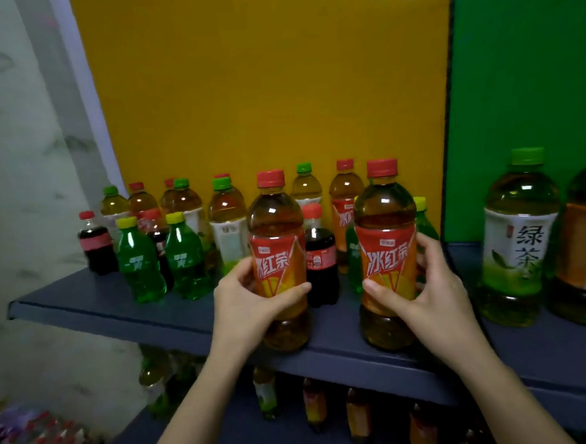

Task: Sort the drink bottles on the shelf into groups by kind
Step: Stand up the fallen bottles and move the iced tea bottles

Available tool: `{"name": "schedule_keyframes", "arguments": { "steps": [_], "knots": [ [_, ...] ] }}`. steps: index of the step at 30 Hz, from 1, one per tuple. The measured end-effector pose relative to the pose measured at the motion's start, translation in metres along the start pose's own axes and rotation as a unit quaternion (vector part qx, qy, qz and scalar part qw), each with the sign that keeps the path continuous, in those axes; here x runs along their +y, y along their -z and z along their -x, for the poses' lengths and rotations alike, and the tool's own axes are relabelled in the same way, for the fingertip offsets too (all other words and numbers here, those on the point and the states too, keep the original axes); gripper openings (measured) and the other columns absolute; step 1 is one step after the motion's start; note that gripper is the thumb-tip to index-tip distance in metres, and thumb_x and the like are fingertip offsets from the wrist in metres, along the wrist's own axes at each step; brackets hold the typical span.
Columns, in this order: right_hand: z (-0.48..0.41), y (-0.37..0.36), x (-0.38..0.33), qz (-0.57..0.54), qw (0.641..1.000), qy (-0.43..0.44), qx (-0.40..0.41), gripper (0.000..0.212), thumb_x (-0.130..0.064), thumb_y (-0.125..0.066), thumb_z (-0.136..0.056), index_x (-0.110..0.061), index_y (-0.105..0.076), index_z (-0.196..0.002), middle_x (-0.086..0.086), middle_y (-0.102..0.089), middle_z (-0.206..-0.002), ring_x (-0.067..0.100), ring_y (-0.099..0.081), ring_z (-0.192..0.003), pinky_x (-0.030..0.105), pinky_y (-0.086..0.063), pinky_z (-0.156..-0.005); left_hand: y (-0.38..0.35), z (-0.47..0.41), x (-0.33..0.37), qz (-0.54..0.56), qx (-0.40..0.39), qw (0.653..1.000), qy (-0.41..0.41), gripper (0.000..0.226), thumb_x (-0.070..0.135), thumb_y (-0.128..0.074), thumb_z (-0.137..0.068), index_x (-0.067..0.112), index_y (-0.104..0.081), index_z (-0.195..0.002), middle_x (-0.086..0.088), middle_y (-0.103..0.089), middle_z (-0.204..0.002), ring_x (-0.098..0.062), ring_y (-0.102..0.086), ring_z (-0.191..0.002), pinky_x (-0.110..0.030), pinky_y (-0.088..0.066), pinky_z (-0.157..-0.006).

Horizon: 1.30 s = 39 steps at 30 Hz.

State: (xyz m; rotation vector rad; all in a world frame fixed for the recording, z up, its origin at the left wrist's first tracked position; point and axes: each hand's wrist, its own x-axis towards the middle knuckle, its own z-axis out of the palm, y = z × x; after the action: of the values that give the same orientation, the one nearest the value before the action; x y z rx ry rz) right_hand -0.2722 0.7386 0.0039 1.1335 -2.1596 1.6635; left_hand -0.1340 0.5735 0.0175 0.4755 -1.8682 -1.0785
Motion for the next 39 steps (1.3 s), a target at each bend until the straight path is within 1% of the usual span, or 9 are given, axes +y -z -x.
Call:
{"name": "schedule_keyframes", "arguments": {
  "steps": [10, 14, 16, 19, 25, 31, 33, 36, 39],
  "knots": [
    [0.007, -0.016, -0.004, 0.062, 0.993, -0.047, 0.089, 0.098, -0.064, -0.064, -0.053, -0.029, -0.028, -0.136, -0.008, -0.055, -0.124, 0.011, -0.054, -0.111, 0.037, -0.046, -0.097, -0.024, -0.029, -0.028, 0.064, -0.107, 0.992, -0.030, 0.056, 0.045, -0.084, -0.043, 0.038, -0.053, -0.090, 0.021, -0.063, -0.095, 0.008, -0.060, -0.087, -0.006, -0.048, -0.073],
    [0.005, -0.019, -0.003, 0.094, 0.989, -0.042, 0.108, 0.096, -0.062, -0.065, -0.055, -0.024, -0.032, -0.137, -0.007, -0.050, -0.126, 0.004, -0.050, -0.109, 0.015, -0.041, -0.086, -0.034, -0.032, -0.036, 0.061, -0.113, 0.991, -0.041, 0.059, 0.039, -0.086, -0.052, 0.035, -0.051, -0.099, 0.027, -0.057, -0.094, 0.014, -0.055, -0.085, 0.003, -0.042, -0.068],
    [0.004, -0.021, -0.003, 0.116, 0.986, -0.037, 0.118, 0.096, -0.063, -0.064, -0.055, -0.022, -0.034, -0.136, -0.006, -0.047, -0.123, 0.003, -0.047, -0.107, 0.012, -0.038, -0.083, -0.038, -0.034, -0.036, 0.063, -0.119, 0.990, -0.040, 0.065, 0.039, -0.085, -0.054, 0.030, -0.048, -0.107, 0.027, -0.053, -0.095, 0.015, -0.052, -0.085, 0.004, -0.041, -0.066],
    [0.002, -0.023, -0.002, 0.136, 0.982, -0.038, 0.127, 0.099, -0.066, -0.062, -0.054, -0.020, -0.033, -0.137, -0.004, -0.046, -0.123, 0.006, -0.047, -0.110, 0.024, -0.043, -0.090, -0.044, -0.036, -0.036, 0.061, -0.123, 0.990, -0.038, 0.073, 0.045, -0.082, -0.053, 0.025, -0.047, -0.114, 0.022, -0.055, -0.100, 0.010, -0.054, -0.091, 0.001, -0.043, -0.070],
    [0.000, -0.029, 0.000, 0.172, 0.974, -0.045, 0.142, 0.094, -0.053, -0.073, -0.061, -0.017, -0.030, -0.137, -0.002, -0.045, -0.130, 0.004, -0.042, -0.112, 0.023, -0.037, -0.090, -0.052, -0.040, -0.039, 0.047, -0.125, 0.990, -0.042, 0.073, 0.048, -0.080, -0.057, 0.023, -0.047, -0.117, 0.009, -0.060, -0.111, -0.007, -0.058, -0.101, -0.014, -0.045, -0.081],
    [0.010, -0.031, -0.013, 0.181, 0.958, 0.016, 0.222, 0.083, -0.055, -0.064, -0.066, -0.013, -0.036, -0.132, -0.007, -0.037, -0.121, 0.010, -0.037, -0.117, 0.026, -0.033, -0.096, -0.040, -0.033, -0.038, 0.056, -0.164, 0.984, -0.049, 0.067, 0.063, -0.065, -0.058, 0.035, -0.045, -0.115, 0.020, -0.057, -0.110, 0.001, -0.056, -0.104, -0.022, -0.049, -0.089],
    [0.015, -0.032, -0.022, 0.172, 0.950, 0.056, 0.255, 0.059, -0.044, -0.069, -0.075, -0.014, -0.045, -0.121, -0.011, -0.039, -0.111, 0.011, -0.043, -0.107, 0.022, -0.036, -0.089, -0.028, -0.027, -0.042, 0.070, -0.135, 0.987, -0.058, 0.057, 0.063, -0.058, -0.065, 0.034, -0.050, -0.114, 0.018, -0.058, -0.109, 0.001, -0.057, -0.103, -0.023, -0.051, -0.088],
    [0.021, -0.043, -0.036, 0.135, 0.961, 0.093, 0.224, 0.027, -0.027, -0.064, -0.080, -0.023, -0.050, -0.103, -0.010, -0.048, -0.095, 0.003, -0.050, -0.090, 0.012, -0.040, -0.077, -0.009, -0.026, -0.053, 0.004, 0.005, 0.990, -0.141, 0.037, 0.046, -0.056, -0.083, 0.018, -0.057, -0.108, 0.009, -0.058, -0.100, -0.003, -0.056, -0.096, -0.017, -0.050, -0.082],
    [0.023, -0.069, -0.047, 0.091, 0.982, 0.092, 0.137, 0.023, -0.011, -0.064, -0.084, -0.028, -0.056, -0.096, -0.014, -0.057, -0.091, 0.005, -0.057, -0.087, 0.011, -0.044, -0.071, 0.004, -0.037, -0.066, -0.093, 0.093, 0.973, -0.189, 0.042, 0.027, -0.071, -0.079, 0.009, -0.052, -0.112, 0.003, -0.050, -0.105, -0.011, -0.047, -0.102, -0.016, -0.039, -0.088]
  ]
}}
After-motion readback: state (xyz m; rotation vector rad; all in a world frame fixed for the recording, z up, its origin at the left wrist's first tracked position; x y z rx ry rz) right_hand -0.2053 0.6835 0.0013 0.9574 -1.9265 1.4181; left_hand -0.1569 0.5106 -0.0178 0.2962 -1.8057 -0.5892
